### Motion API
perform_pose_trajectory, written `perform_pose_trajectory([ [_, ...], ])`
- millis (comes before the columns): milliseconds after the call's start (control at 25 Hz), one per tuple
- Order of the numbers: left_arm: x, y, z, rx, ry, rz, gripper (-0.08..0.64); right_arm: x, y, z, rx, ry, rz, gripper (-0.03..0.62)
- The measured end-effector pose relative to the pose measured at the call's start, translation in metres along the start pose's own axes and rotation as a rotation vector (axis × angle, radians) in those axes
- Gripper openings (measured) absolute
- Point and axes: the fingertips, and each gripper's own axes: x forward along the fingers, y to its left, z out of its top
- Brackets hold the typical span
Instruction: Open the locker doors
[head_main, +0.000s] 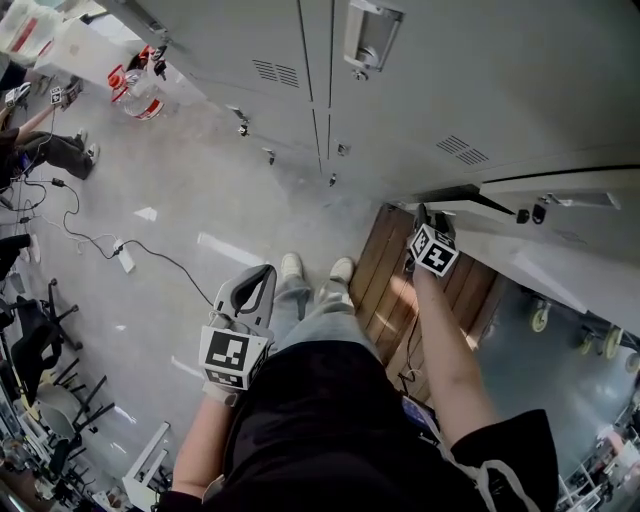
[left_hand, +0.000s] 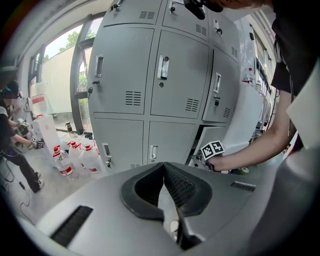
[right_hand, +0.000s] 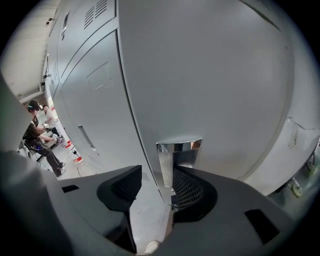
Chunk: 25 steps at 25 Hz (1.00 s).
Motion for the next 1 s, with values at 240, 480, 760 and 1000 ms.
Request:
perform_pose_trajectory([
  [240, 0.000, 0.000, 0.006, 0.016, -0.008, -0.032, 0.020, -0.021, -0.006, -0.020, 0.017, 0.015, -0.032, 0.192],
  [480, 0.005, -0.011, 0.011, 0.058, -0.017, -0.103, 0.020, -0.043, -0.015, -0.041, 0.055, 0.027, -0.058, 0.164],
  [760, 0.014, -0.026, 0.022, 0.109, -0.023, -0.170, 0.020, -0.069, -0.024, -0.067, 0.097, 0.046, -0.075, 0.167],
  [1000, 0.025, -0.049, 0.027, 0.152, -0.025, -0.261, 0.020, -0.092, -0.035, -0.087, 0.139, 0.063, -0.090, 0.169],
])
